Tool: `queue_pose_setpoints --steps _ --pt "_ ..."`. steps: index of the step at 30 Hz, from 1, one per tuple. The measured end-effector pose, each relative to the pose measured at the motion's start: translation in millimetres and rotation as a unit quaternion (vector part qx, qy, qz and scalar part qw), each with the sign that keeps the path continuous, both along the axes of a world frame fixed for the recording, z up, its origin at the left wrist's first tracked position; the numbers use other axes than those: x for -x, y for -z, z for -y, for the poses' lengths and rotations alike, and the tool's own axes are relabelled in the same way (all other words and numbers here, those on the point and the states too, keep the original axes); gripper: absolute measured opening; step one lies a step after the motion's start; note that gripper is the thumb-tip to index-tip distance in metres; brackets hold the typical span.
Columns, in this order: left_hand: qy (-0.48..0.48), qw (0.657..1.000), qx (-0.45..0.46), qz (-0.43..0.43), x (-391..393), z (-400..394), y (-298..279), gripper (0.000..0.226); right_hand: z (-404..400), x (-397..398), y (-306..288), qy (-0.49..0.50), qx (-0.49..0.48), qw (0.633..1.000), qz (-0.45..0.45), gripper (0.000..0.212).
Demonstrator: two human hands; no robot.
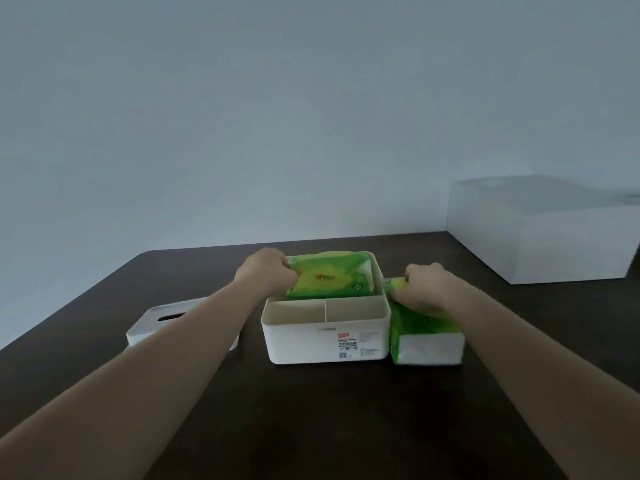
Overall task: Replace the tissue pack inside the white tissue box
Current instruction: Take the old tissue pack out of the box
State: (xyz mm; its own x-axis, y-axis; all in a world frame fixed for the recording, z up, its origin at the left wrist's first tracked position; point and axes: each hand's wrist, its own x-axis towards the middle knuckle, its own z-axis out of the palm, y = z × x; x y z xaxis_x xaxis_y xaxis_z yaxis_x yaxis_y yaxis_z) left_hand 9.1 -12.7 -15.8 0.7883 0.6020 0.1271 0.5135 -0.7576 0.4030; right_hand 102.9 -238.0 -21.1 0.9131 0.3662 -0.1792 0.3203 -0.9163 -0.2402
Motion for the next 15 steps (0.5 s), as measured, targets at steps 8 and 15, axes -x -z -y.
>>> queue_pose_setpoints --steps 8,15 --pt "0.005 0.984 0.065 0.164 -20 3 -31 0.021 8 -1 -5 -0.054 0.029 0.997 -0.051 0.071" --pt "-0.027 0.963 0.097 0.25 -35 -17 -37 0.015 9 -15 14 -0.024 0.032 0.997 -0.06 0.105"
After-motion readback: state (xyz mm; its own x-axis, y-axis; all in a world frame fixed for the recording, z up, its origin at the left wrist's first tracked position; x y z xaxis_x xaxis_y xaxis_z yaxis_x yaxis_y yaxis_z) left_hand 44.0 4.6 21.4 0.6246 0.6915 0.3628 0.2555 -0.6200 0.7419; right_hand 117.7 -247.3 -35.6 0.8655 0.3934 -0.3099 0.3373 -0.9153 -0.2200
